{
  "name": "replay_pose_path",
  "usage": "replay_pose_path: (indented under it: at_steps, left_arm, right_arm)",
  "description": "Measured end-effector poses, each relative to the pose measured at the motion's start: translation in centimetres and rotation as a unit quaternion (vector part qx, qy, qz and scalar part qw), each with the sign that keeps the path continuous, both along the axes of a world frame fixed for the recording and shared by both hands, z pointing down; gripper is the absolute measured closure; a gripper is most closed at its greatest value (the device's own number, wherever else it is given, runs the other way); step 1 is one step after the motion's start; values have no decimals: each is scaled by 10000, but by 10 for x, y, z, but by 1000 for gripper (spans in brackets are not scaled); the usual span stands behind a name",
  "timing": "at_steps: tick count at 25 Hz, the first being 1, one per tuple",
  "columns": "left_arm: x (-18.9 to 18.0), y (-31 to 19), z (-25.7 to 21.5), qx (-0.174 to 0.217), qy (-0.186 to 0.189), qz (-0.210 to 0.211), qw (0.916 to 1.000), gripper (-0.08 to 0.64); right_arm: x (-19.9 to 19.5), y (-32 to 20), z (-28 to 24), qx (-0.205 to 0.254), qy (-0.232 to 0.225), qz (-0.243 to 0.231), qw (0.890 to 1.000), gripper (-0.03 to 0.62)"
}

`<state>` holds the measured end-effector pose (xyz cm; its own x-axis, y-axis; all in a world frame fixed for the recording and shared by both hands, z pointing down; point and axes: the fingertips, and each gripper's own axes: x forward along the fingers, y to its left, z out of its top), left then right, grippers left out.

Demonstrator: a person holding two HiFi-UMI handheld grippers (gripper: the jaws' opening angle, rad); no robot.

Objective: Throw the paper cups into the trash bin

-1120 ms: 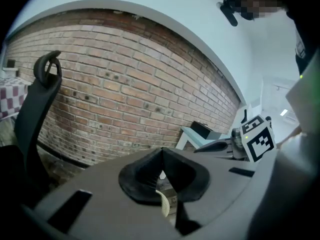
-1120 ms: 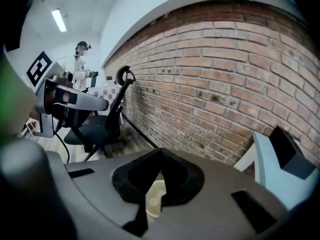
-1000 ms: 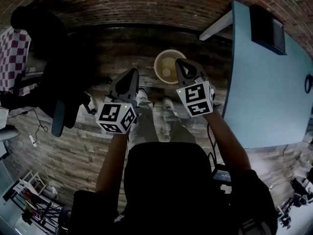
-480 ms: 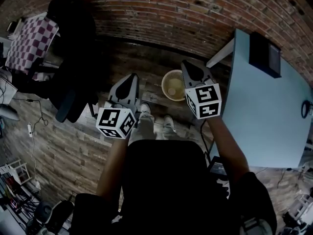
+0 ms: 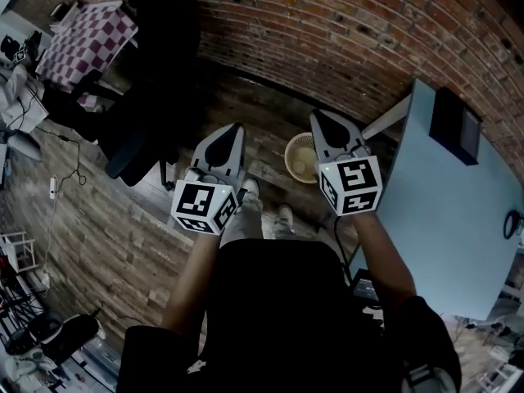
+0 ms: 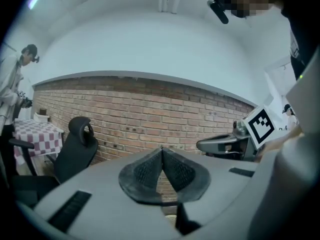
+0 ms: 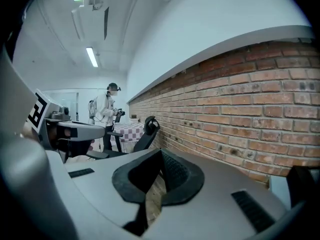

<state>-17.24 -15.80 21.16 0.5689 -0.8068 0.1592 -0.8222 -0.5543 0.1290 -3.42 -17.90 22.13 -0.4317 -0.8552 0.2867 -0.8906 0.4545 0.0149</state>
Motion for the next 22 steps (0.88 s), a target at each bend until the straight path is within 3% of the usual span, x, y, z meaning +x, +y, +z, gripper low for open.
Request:
replay_pose_path:
  at_steps: [12, 22]
  left_arm:
    - [-19, 22, -7, 173, 61, -385, 9991, 551]
    - [-40, 28, -8, 175, 161, -413, 9989, 551]
  right_arm:
    - [-39, 25, -26, 390, -224, -673, 9967, 589]
    - [-67, 31, -33, 487, -146, -760, 9958, 589]
